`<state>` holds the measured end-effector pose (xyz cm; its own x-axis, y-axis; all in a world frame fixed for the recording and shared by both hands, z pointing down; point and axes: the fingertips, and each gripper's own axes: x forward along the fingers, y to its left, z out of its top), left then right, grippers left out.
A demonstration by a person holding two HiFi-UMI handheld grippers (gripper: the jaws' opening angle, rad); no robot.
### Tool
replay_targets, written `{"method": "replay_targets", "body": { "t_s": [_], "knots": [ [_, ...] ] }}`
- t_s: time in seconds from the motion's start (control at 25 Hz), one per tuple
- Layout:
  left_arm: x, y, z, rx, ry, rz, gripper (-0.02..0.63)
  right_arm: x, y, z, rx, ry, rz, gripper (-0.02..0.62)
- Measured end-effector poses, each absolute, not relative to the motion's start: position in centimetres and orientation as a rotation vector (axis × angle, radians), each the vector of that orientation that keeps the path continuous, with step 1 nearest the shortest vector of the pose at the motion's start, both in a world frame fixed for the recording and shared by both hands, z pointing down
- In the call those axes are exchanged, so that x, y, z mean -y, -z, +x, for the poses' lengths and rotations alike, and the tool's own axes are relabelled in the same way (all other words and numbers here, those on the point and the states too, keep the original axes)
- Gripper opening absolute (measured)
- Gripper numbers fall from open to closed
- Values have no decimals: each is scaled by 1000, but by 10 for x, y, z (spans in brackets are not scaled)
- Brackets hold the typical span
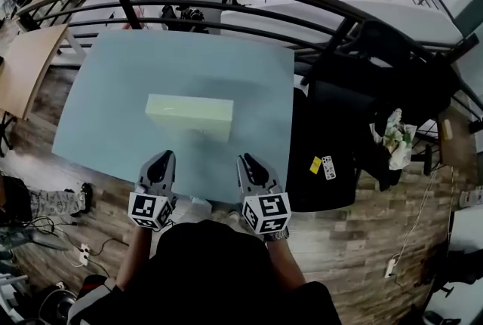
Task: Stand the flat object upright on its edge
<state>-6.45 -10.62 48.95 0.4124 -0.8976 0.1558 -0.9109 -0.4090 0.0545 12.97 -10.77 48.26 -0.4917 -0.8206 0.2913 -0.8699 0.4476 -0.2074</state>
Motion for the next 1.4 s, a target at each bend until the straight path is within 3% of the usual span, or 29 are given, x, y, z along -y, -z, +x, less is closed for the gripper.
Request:
{"method": "replay_targets", "body": {
  "t_s": [0.16, 0.68, 1.4],
  "knots": [
    [89, -477, -41, 1611, -119, 2555, 5, 90, -480, 138, 2570, -511, 1473, 9],
    [13, -455, 21, 1494, 51, 2620, 3, 19, -463, 149, 2702, -486, 1393, 9],
    [-21, -425, 37, 1608, 76, 2694, 3, -26, -448, 161, 2729, -490, 1482, 8]
  ]
}}
